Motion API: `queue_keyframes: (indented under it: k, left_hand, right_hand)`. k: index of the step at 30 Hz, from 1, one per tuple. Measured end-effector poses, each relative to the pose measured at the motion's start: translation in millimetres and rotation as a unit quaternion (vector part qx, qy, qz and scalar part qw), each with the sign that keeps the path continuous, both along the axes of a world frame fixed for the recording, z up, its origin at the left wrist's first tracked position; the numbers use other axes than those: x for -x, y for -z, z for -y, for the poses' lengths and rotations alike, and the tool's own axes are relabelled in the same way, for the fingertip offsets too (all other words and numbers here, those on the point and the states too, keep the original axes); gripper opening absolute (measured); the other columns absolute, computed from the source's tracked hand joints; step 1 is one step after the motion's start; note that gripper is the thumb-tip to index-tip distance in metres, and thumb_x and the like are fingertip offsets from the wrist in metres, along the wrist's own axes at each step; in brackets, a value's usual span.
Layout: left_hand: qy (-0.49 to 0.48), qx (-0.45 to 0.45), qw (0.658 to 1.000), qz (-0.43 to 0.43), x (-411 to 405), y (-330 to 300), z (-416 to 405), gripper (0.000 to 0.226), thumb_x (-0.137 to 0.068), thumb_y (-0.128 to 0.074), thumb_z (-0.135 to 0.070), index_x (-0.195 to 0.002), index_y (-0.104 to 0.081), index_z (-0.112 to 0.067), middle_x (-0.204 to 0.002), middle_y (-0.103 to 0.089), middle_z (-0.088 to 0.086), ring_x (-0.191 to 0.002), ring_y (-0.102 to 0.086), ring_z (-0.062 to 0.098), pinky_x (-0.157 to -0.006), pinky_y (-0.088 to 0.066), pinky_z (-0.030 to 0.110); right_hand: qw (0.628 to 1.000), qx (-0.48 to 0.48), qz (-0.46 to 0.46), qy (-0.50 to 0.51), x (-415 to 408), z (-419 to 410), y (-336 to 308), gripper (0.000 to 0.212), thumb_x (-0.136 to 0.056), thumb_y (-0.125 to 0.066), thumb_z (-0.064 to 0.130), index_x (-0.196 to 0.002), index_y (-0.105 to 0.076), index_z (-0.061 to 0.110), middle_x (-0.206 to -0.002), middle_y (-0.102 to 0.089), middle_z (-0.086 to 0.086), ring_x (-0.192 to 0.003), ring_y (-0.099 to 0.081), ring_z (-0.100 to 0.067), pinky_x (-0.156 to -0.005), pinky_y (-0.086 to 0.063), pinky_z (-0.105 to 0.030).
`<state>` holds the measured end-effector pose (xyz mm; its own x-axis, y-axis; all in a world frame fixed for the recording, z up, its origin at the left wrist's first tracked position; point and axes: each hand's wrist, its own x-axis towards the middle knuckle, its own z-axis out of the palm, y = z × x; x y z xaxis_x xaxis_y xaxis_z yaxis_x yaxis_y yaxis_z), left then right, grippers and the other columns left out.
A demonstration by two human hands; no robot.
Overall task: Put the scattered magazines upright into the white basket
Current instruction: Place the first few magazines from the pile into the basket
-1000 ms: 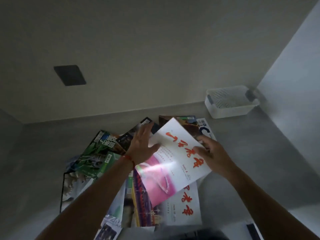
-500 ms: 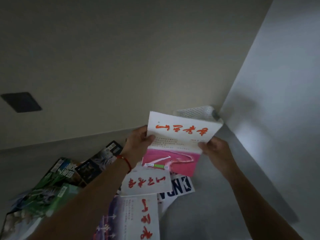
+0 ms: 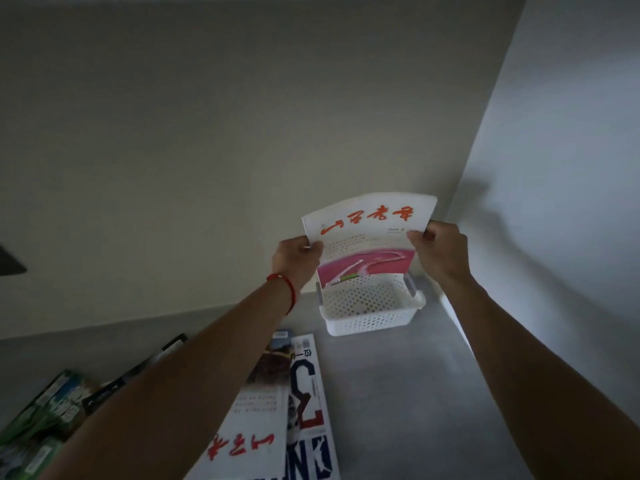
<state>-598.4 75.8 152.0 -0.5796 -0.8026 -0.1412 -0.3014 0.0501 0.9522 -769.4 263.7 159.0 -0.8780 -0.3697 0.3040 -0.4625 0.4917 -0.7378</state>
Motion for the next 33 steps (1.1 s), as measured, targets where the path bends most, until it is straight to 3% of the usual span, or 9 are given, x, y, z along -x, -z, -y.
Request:
queue_keyframes:
  k: [2, 5, 11, 16, 19, 22, 26, 30, 33]
  left_hand:
    - [-0.012, -0.041, 0.999, -0.005, 17.5, 13.2, 3.6, 0.01, -0.089, -0.068, -0.026, -0.082, -0.073, -0.021, -0.082, -0.075, 0.004, -0.081, -0.073, 0.026, -0.088, -0.061, 0.045]
    - [-0.023, -0.061, 0.998, 0.005, 34.7, 30.2, 8.6, 0.02, -0.089, -0.07, -0.025, -0.069, -0.067, -0.027, -0.082, -0.074, 0.004, -0.086, -0.073, 0.028, -0.089, -0.06, 0.047]
    - [-0.026, -0.019, 0.999, 0.038, 56.3, 49.4, 19.2, 0.014, -0.087, -0.067, -0.026, -0.093, -0.074, -0.016, -0.098, -0.076, 0.013, -0.095, -0.072, 0.034, -0.091, -0.058, 0.05]
    - [-0.053, -0.037, 0.997, 0.05, 65.7, 66.4, 23.5, 0.029, -0.089, -0.067, -0.027, -0.114, -0.072, -0.012, -0.101, -0.076, 0.009, -0.094, -0.072, 0.029, -0.09, -0.06, 0.044]
    - [-0.053, -0.019, 0.996, 0.074, 70.5, 74.0, 25.9, 0.031, -0.09, -0.065, -0.03, -0.116, -0.072, -0.016, -0.101, -0.077, 0.009, -0.094, -0.073, 0.028, -0.089, -0.06, 0.041]
    - [-0.049, -0.002, 0.994, 0.094, 77.0, 76.6, 30.6, 0.032, -0.091, -0.064, -0.032, -0.117, -0.072, -0.016, -0.102, -0.077, 0.009, -0.094, -0.073, 0.027, -0.087, -0.061, 0.039]
    - [-0.034, 0.018, 0.992, 0.122, 84.8, 78.9, 34.5, 0.033, -0.091, -0.063, -0.037, -0.111, -0.074, -0.014, -0.102, -0.076, 0.012, -0.095, -0.073, 0.03, -0.088, -0.06, 0.04]
    - [-0.021, 0.013, 0.991, 0.135, 88.8, 80.2, 35.6, 0.045, -0.085, -0.068, -0.029, -0.124, -0.052, -0.014, -0.111, -0.067, 0.007, -0.098, -0.067, 0.027, -0.083, -0.058, 0.036]
    - [-0.013, -0.006, 0.993, 0.12, 91.1, 83.4, 34.7, 0.051, -0.081, -0.07, -0.019, -0.125, -0.044, -0.017, -0.111, -0.064, 0.005, -0.095, -0.065, 0.023, -0.075, -0.057, 0.034]
  right_hand:
    - [1.0, -0.018, 0.002, 0.0, 15.3, 4.4, 13.5, 0.021, -0.092, -0.062, 0.024, -0.103, -0.076, 0.012, -0.102, -0.077, -0.005, -0.074, -0.059, -0.009, -0.056, -0.032, -0.007]
    - [0.999, -0.036, 0.028, -0.018, 36.0, 4.6, 30.9, 0.022, -0.093, -0.063, 0.022, -0.108, -0.074, 0.011, -0.108, -0.076, -0.004, -0.078, -0.061, -0.009, -0.054, -0.031, -0.001]
    - [0.996, -0.049, 0.068, -0.031, 57.3, 12.9, 59.1, 0.02, -0.091, -0.064, 0.019, -0.105, -0.076, 0.011, -0.099, -0.078, -0.005, -0.067, -0.057, -0.005, -0.047, -0.035, 0.003]
    - [0.996, -0.054, 0.072, -0.021, 62.5, 27.2, 65.1, 0.023, -0.093, -0.058, 0.01, -0.108, -0.075, 0.008, -0.105, -0.076, -0.008, -0.084, -0.069, -0.02, -0.065, -0.041, -0.01]
    - [0.993, -0.047, 0.106, 0.004, 64.6, 35.6, 72.9, 0.025, -0.095, -0.054, 0.007, -0.111, -0.072, 0.004, -0.112, -0.074, -0.013, -0.098, -0.07, -0.028, -0.069, -0.048, -0.013]
    - [0.988, -0.05, 0.148, 0.017, 68.7, 43.2, 80.4, 0.026, -0.097, -0.051, 0.009, -0.116, -0.069, 0.002, -0.116, -0.072, -0.015, -0.1, -0.069, -0.032, -0.083, -0.058, -0.034]
    - [0.983, -0.05, 0.176, 0.014, 74.1, 47.2, 83.7, 0.031, -0.092, -0.05, 0.005, -0.117, -0.068, 0.006, -0.117, -0.072, -0.013, -0.1, -0.069, -0.032, -0.087, -0.059, -0.041]
    - [0.972, -0.019, 0.229, -0.043, 70.4, 49.8, 79.9, 0.045, -0.081, -0.045, 0.001, -0.118, -0.062, 0.018, -0.117, -0.07, -0.004, -0.108, -0.065, -0.028, -0.081, -0.058, -0.037]
    - [0.962, -0.008, 0.264, -0.063, 64.3, 51.7, 79.8, 0.055, -0.076, -0.048, -0.003, -0.126, -0.05, 0.021, -0.121, -0.066, -0.004, -0.114, -0.061, -0.028, -0.092, -0.056, -0.046]
